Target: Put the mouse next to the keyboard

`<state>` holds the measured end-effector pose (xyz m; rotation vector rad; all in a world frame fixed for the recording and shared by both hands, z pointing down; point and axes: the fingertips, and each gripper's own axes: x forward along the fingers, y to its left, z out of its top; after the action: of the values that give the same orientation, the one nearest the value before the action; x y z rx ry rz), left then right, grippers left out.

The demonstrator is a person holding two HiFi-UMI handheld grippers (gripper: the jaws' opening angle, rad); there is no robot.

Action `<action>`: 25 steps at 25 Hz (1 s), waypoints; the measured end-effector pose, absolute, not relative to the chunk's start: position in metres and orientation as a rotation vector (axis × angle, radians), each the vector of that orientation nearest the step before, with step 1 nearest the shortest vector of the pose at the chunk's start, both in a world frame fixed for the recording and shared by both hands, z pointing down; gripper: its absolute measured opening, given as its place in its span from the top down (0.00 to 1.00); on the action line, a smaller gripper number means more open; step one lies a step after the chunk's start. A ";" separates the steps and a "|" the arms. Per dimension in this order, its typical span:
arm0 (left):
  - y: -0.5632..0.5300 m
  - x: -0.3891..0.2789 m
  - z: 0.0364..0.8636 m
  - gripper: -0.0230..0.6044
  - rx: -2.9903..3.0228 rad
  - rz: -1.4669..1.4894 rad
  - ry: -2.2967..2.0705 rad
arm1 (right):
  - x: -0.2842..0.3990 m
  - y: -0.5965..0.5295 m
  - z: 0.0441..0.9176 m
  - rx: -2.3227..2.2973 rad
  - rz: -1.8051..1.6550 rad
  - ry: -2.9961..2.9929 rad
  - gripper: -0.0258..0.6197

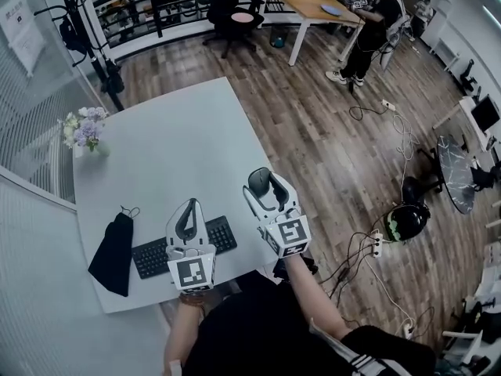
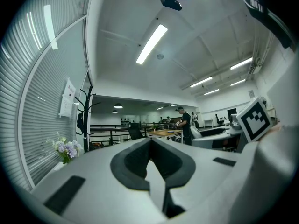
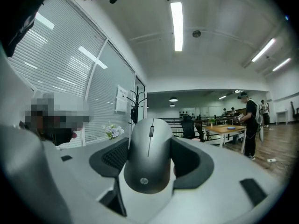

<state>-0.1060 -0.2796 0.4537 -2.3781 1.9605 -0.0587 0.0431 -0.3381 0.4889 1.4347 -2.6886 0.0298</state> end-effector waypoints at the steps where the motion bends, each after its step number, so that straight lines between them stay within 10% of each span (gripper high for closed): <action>1: -0.279 -0.105 0.454 0.95 -2.382 -0.063 1.957 | 0.043 -0.338 0.493 1.431 0.039 -2.684 0.52; 25: -0.217 -0.130 0.616 0.95 -2.371 -0.189 2.070 | 0.044 -0.285 0.743 1.193 0.335 -2.500 0.51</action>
<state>-0.1301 -0.2173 0.6160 -2.3706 2.0696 -0.1889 0.0442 -0.2847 0.7426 1.1929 -2.5001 0.3347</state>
